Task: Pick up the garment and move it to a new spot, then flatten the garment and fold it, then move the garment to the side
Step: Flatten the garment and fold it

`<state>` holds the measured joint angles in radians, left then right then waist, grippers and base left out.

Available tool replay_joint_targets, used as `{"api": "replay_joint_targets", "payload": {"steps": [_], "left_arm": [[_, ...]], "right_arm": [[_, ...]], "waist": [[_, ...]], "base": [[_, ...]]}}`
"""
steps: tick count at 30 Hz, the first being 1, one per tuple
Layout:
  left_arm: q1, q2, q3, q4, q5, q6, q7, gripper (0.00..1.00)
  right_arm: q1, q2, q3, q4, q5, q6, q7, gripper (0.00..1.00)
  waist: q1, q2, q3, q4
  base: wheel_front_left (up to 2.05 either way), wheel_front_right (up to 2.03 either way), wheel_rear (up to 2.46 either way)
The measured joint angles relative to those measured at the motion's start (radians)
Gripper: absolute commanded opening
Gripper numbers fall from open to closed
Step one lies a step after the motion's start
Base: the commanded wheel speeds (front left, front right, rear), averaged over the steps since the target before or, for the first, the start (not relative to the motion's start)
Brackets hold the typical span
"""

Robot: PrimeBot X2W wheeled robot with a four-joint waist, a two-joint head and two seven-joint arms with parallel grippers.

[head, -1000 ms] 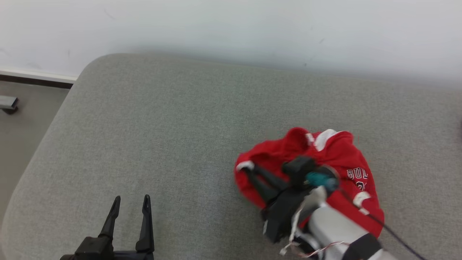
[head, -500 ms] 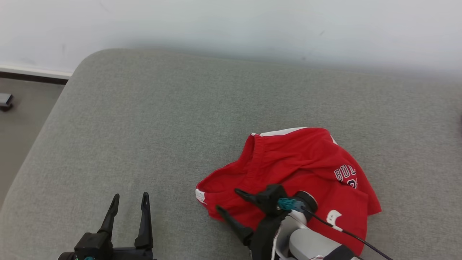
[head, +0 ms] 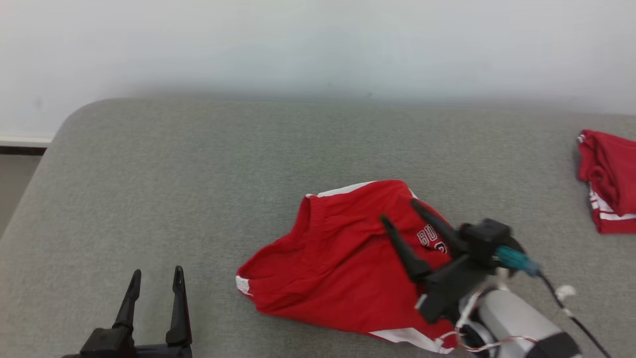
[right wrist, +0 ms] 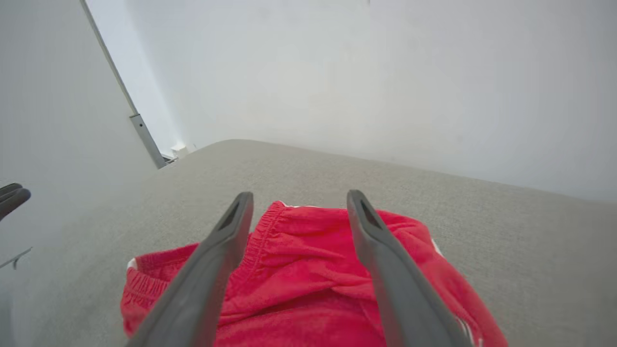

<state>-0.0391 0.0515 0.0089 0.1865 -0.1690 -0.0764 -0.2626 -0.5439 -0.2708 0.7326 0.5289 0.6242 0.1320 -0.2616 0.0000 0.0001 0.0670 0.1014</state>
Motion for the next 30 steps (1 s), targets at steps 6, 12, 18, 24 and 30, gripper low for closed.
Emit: {"api": "replay_joint_targets", "payload": {"steps": [6,12,18,24,30], "left_arm": [[0.014,0.0,0.02,-0.031,0.02,-0.002,0.0,1.0],[0.02,0.001,0.037,-0.05,0.039,-0.003,0.0,1.0],[0.025,0.001,0.043,-0.056,0.048,-0.008,0.0,1.0],[0.033,0.001,0.051,-0.056,0.05,-0.012,0.0,1.0],[0.035,0.001,0.05,-0.055,0.055,-0.013,0.0,1.0]], "right_arm": [[0.161,-0.031,-0.254,-0.155,-0.112,0.0,0.0,1.0],[0.34,0.002,-0.467,-0.306,-0.194,0.0,0.0,1.0],[0.484,0.049,-0.56,-0.39,-0.222,0.0,0.0,1.0],[0.555,0.067,-0.58,-0.41,-0.239,0.0,0.0,1.0],[0.557,0.06,-0.563,-0.394,-0.243,0.0,0.0,1.0]], "waist": [[0.0,0.0,-0.005,-0.048],[0.0001,0.0,-0.006,-0.091],[0.0,-0.0001,-0.011,-0.106],[0.0,0.0,-0.016,-0.111],[0.0,0.0,-0.02,-0.106]], "base": [[0.0,0.0,0.0],[0.0,0.0,0.0],[0.0,0.0,0.0],[0.0,0.0,0.0],[0.0,0.0,0.0]]}}
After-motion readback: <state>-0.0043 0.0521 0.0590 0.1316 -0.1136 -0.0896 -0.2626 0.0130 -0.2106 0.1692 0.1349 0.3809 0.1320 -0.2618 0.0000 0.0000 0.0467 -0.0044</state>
